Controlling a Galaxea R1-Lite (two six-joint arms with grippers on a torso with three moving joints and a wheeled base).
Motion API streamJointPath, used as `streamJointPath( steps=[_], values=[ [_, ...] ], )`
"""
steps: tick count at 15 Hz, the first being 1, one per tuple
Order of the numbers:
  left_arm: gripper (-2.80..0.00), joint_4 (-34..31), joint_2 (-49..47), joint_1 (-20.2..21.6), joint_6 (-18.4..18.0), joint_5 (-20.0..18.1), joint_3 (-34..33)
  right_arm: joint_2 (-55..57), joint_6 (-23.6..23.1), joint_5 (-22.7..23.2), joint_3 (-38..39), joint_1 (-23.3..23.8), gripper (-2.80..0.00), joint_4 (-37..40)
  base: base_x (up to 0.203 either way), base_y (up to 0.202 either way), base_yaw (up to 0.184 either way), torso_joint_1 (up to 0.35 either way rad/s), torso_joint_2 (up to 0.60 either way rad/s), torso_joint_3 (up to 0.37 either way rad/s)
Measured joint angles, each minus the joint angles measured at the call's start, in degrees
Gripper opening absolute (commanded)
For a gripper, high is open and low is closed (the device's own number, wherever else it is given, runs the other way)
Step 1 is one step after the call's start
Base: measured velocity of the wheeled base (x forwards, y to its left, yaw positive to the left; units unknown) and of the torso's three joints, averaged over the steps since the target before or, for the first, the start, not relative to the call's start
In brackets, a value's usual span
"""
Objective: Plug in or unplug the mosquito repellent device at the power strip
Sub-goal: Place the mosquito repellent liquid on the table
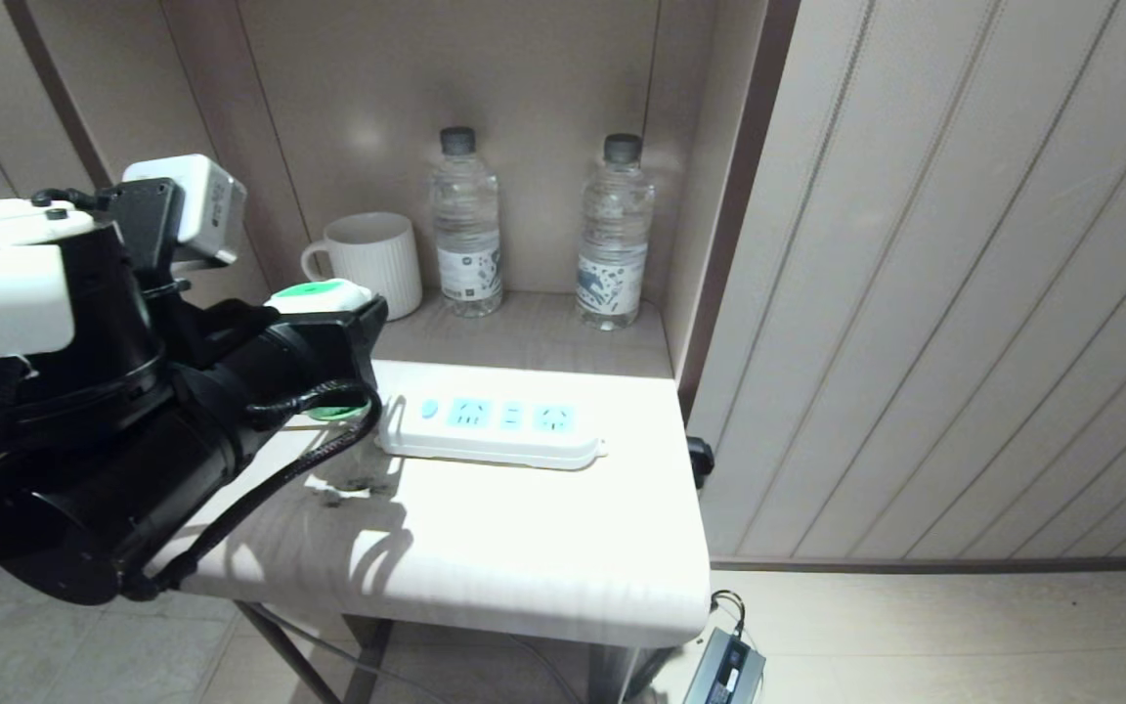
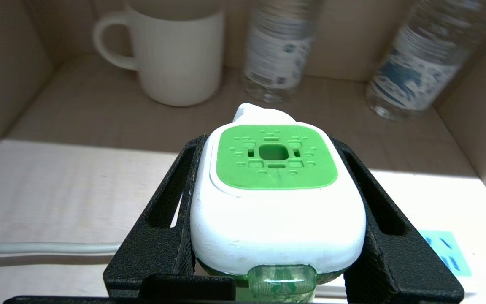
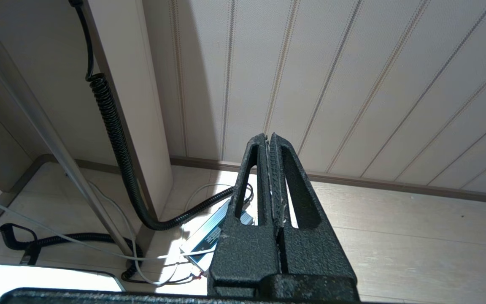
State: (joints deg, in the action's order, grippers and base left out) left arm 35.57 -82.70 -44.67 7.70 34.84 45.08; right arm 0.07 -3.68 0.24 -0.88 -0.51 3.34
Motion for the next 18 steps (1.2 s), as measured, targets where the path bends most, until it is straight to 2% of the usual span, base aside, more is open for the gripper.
streamJointPath(
  steps=[3,7,11,14,18],
  values=[
    [-2.80,0.0,-4.4,-6.9,-0.1,4.3,2.5,0.0,0.0,0.0,0.0,0.0,-2.80,0.0,0.000,0.000,0.000,0.000,0.00,0.000],
    [-2.80,0.8,-9.8,-10.5,-0.1,6.8,6.2,0.0,0.3,0.0,0.0,0.0,-2.80,0.0,0.000,0.000,0.000,0.000,0.00,0.000],
    [-2.80,0.3,-13.1,-11.5,-0.5,8.3,10.5,0.0,0.8,0.0,0.0,0.0,-2.80,0.0,0.000,0.000,0.000,0.000,0.00,0.000],
    [-2.80,0.7,-14.9,-11.6,-1.1,10.7,11.3,0.0,0.8,0.0,0.0,0.0,-2.80,0.0,0.000,0.000,0.000,0.000,0.00,0.000],
    [-2.80,0.8,-15.9,-11.8,-1.1,10.9,11.4,0.0,0.8,0.0,0.0,0.0,-2.80,0.0,0.000,0.000,0.000,0.000,0.00,0.000]
  ],
)
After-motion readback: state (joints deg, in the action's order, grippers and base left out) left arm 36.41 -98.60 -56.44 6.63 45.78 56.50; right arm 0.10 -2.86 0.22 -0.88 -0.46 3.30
